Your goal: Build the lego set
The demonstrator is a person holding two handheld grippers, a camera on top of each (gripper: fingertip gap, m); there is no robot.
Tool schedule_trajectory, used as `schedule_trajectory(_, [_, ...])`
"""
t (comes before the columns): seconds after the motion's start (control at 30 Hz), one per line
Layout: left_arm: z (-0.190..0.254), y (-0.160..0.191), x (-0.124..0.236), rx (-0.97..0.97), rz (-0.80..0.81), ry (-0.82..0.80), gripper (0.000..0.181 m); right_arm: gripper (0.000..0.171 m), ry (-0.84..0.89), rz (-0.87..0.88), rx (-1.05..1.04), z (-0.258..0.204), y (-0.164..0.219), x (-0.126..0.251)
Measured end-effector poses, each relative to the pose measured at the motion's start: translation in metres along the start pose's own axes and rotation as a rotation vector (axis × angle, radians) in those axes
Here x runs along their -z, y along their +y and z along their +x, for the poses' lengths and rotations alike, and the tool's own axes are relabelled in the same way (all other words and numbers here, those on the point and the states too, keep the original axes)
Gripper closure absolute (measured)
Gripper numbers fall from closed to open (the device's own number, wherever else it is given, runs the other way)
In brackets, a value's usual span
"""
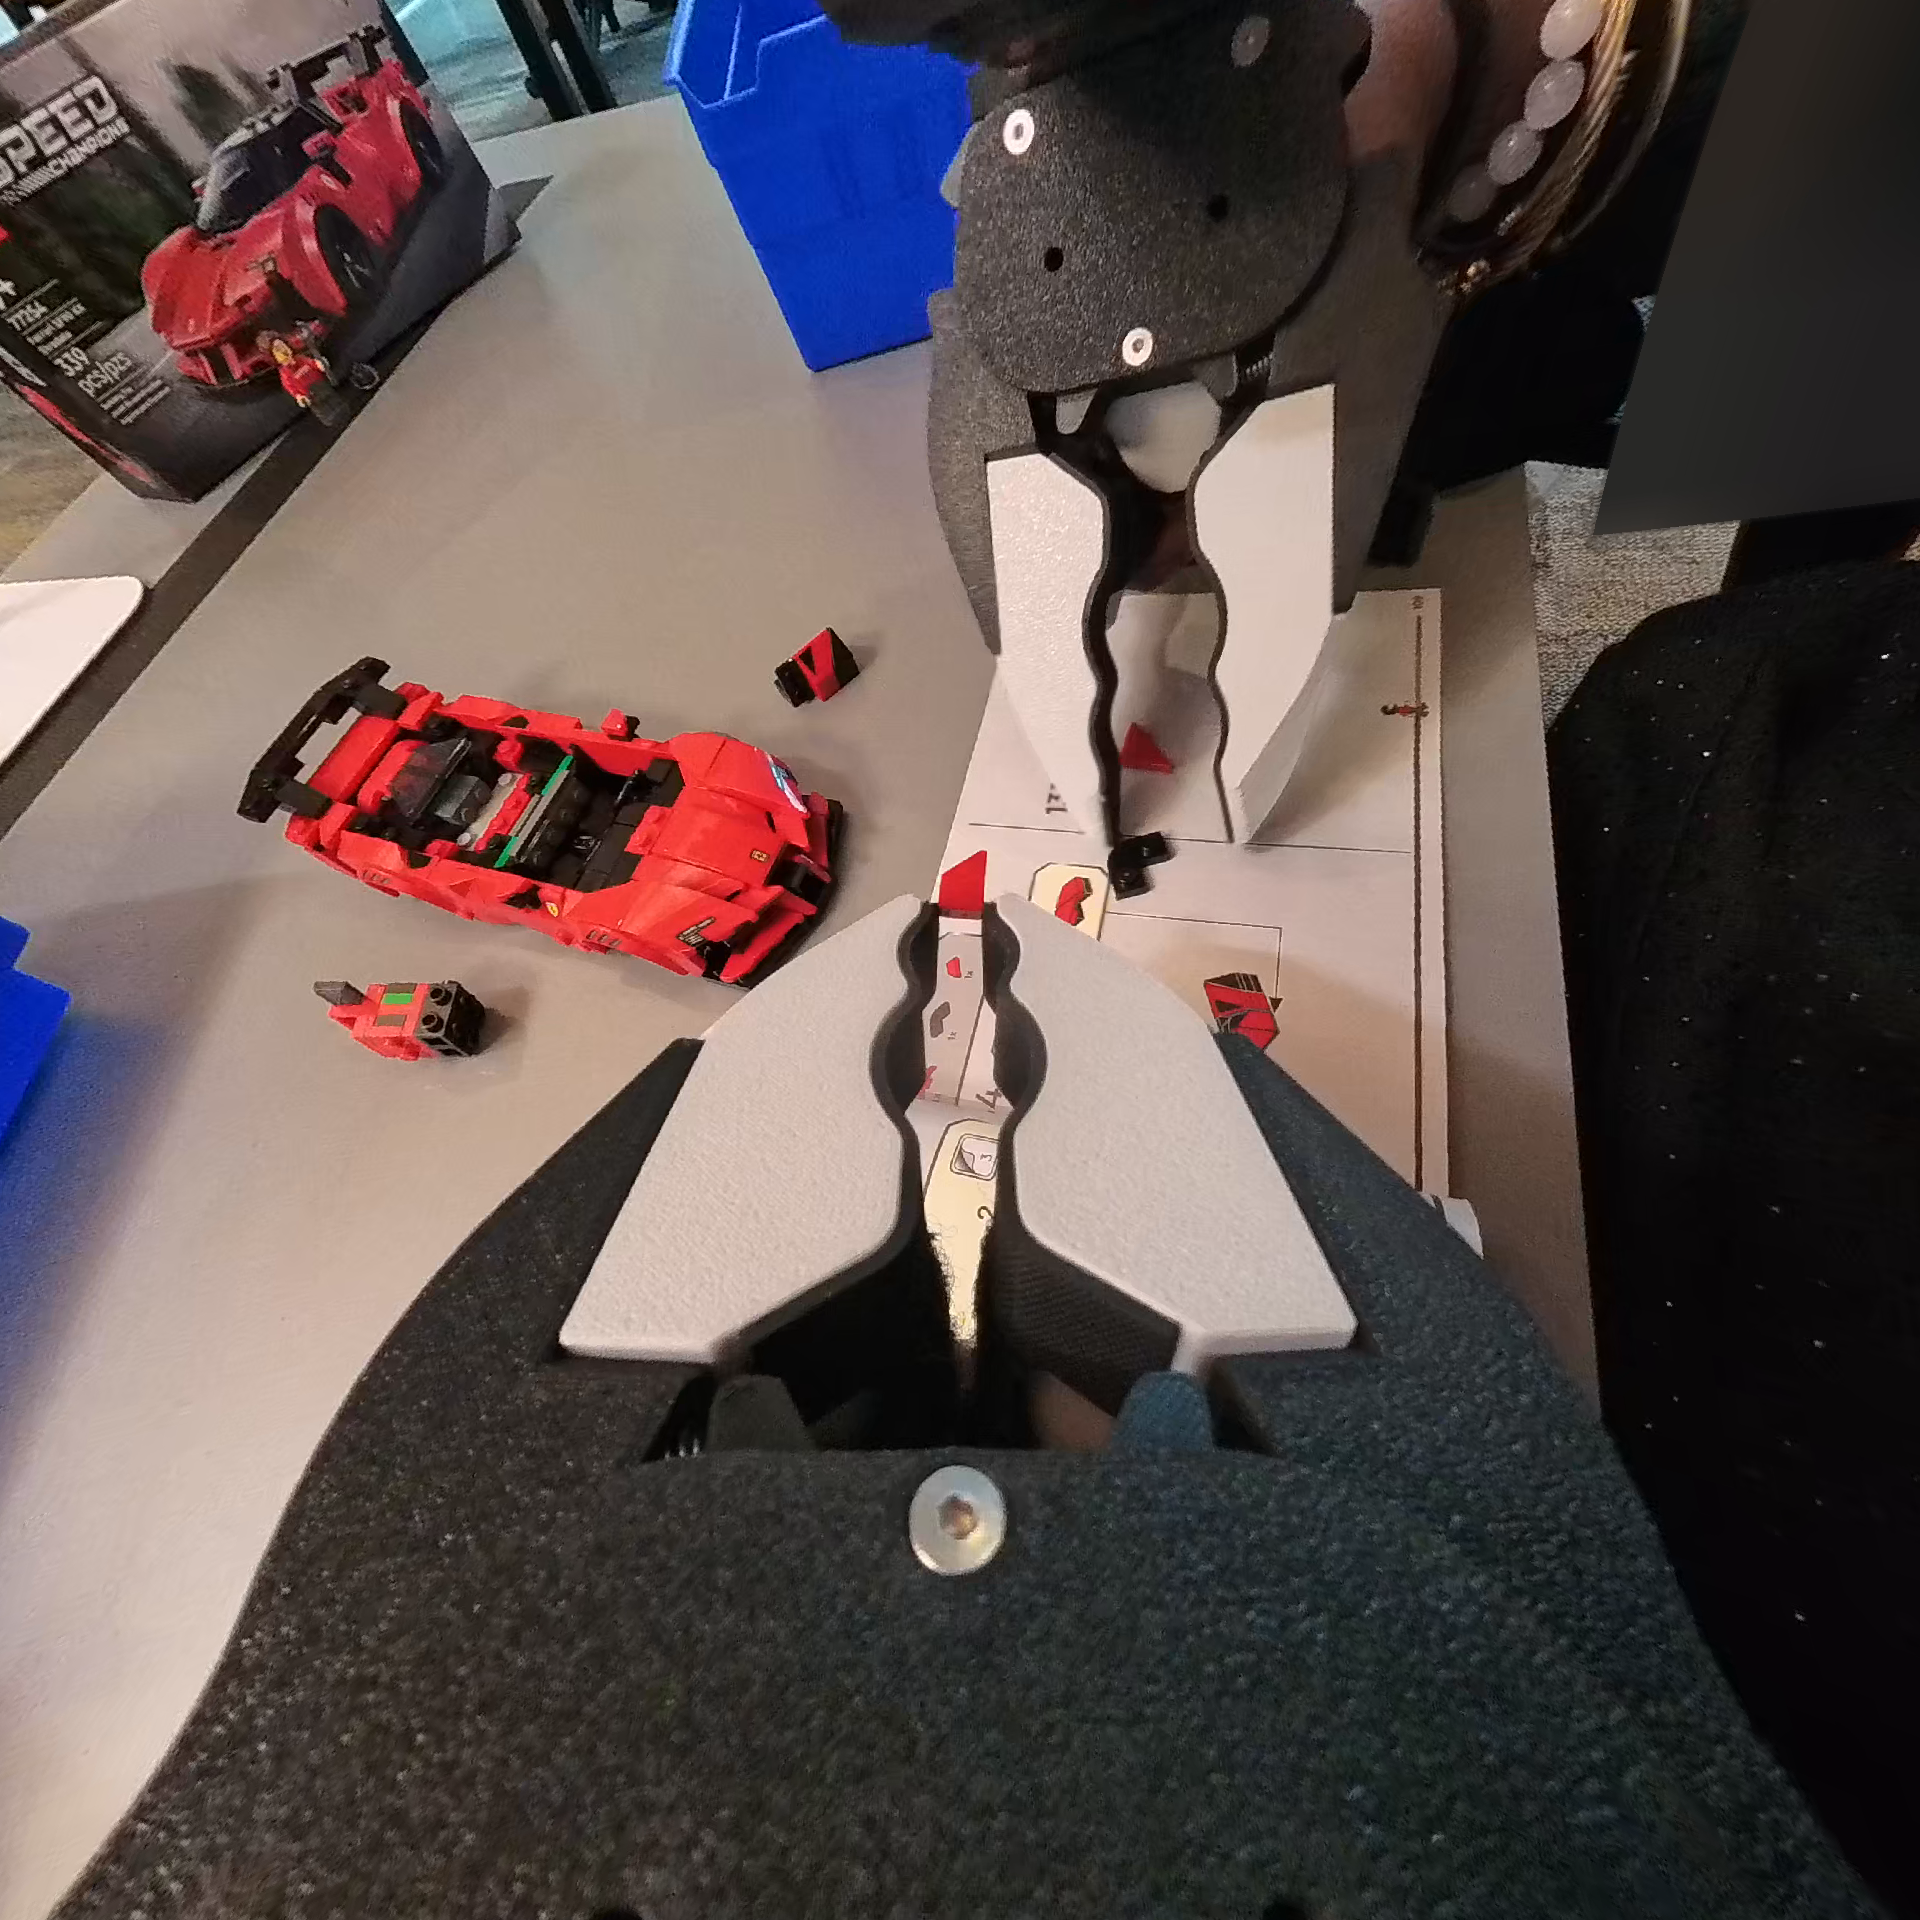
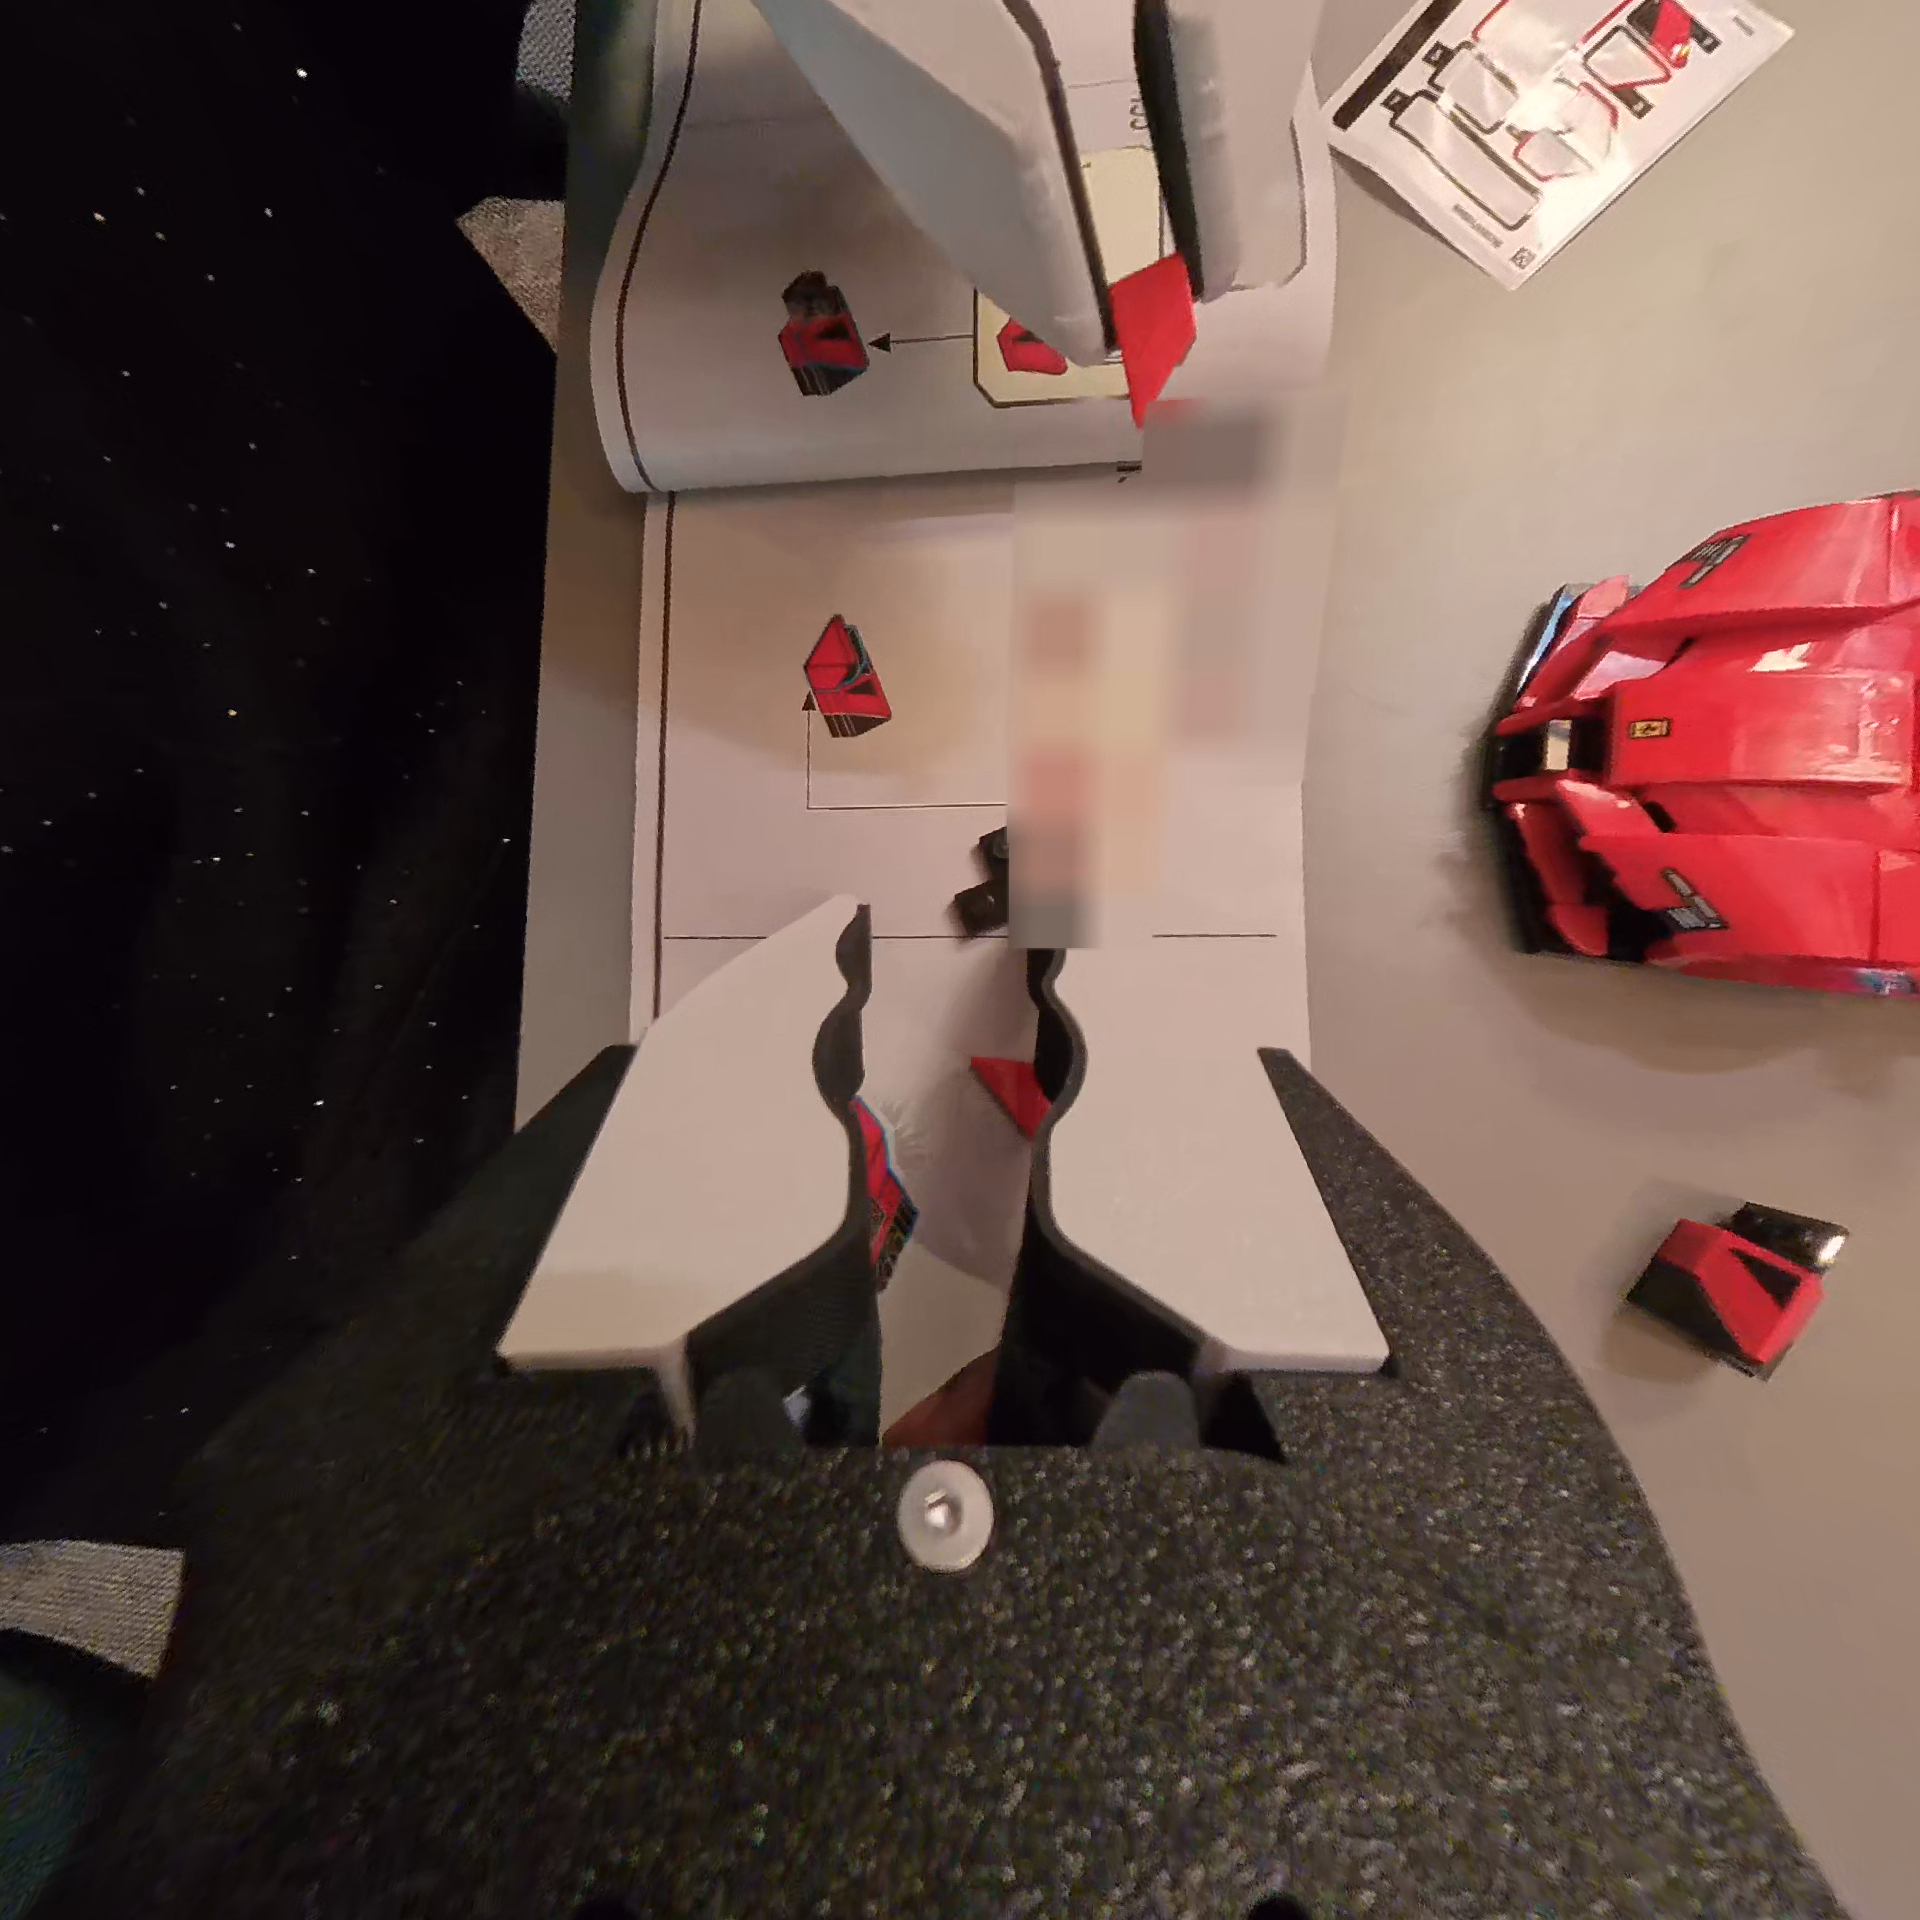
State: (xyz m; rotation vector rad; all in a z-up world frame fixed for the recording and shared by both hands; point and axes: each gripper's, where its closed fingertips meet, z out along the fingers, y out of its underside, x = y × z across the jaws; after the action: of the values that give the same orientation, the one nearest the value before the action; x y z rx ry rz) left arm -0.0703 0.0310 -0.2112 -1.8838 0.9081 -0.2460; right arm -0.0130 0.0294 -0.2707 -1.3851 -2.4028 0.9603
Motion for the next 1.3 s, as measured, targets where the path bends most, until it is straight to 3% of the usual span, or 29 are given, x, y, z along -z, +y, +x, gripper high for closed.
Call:
schedule_trajectory(0.97, [0.001,-0.003,0.002,-0.011,0.013,-0.002,0.173,0.155,0.031,-0.056,0.068,0.003,-0.002,-0.003])
schedule_trajectory(1.3, [0.014,-0.012,-0.002,-0.025,0.081,0.079,0.173,0.155,0.077,0.259,0.052,0.001,-0.056,0.035])
